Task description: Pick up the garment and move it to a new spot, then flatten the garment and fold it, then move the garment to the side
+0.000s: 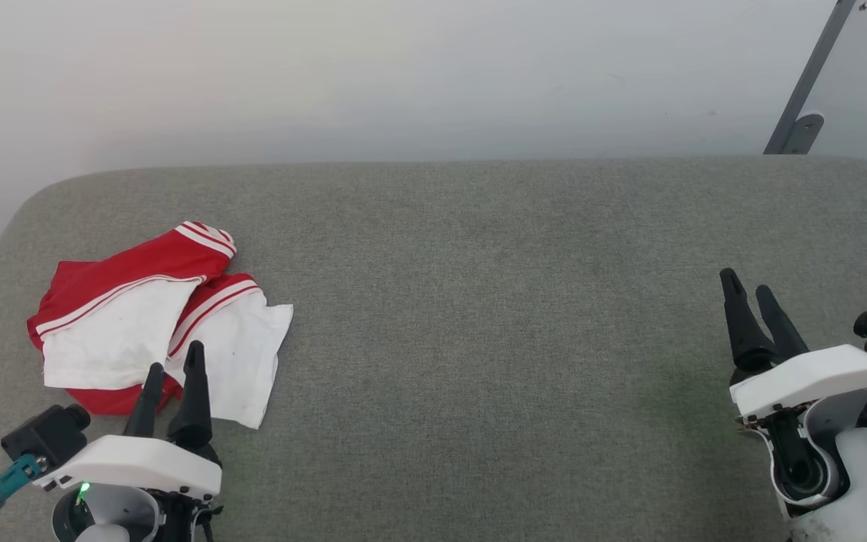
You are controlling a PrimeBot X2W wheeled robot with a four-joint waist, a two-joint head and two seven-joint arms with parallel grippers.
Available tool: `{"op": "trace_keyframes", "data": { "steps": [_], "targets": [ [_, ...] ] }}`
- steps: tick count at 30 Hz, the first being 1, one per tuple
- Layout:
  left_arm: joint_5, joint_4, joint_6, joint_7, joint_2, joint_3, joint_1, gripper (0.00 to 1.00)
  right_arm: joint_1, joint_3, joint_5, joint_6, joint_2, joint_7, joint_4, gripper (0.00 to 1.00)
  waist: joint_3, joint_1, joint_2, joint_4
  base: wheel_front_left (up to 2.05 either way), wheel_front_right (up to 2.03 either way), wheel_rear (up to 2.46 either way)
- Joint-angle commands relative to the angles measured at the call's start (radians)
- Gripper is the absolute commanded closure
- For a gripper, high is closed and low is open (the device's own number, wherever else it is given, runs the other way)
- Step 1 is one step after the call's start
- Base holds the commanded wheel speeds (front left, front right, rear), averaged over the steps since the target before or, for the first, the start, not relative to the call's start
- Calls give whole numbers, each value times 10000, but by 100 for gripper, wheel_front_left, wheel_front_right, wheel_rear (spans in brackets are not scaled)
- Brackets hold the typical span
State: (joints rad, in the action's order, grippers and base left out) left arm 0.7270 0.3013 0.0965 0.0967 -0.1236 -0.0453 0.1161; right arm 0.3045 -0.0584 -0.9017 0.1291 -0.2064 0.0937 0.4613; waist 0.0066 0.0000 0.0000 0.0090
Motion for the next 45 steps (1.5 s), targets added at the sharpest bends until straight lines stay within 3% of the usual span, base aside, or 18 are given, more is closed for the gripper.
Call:
{"op": "trace_keyframes", "data": {
  "steps": [1,10,22,45],
  "targets": [
    [-391,-116,-2,97,-99,55,180,0,294,50,513,19,-69,127,-87,0,-5,0,0,2,0,0,0],
    [-1478,-106,-35,362,-184,133,165,0,231,354,2536,19,44,388,-211,0,-26,0,0,15,0,0,0],
    [-2801,35,-41,676,-269,238,196,0,298,472,4263,20,111,709,-155,0,-51,0,0,34,0,0,0],
    [-4275,449,256,1178,-253,110,252,0,125,634,5857,21,191,1220,68,0,-131,0,0,31,0,0,0]
  ]
}}
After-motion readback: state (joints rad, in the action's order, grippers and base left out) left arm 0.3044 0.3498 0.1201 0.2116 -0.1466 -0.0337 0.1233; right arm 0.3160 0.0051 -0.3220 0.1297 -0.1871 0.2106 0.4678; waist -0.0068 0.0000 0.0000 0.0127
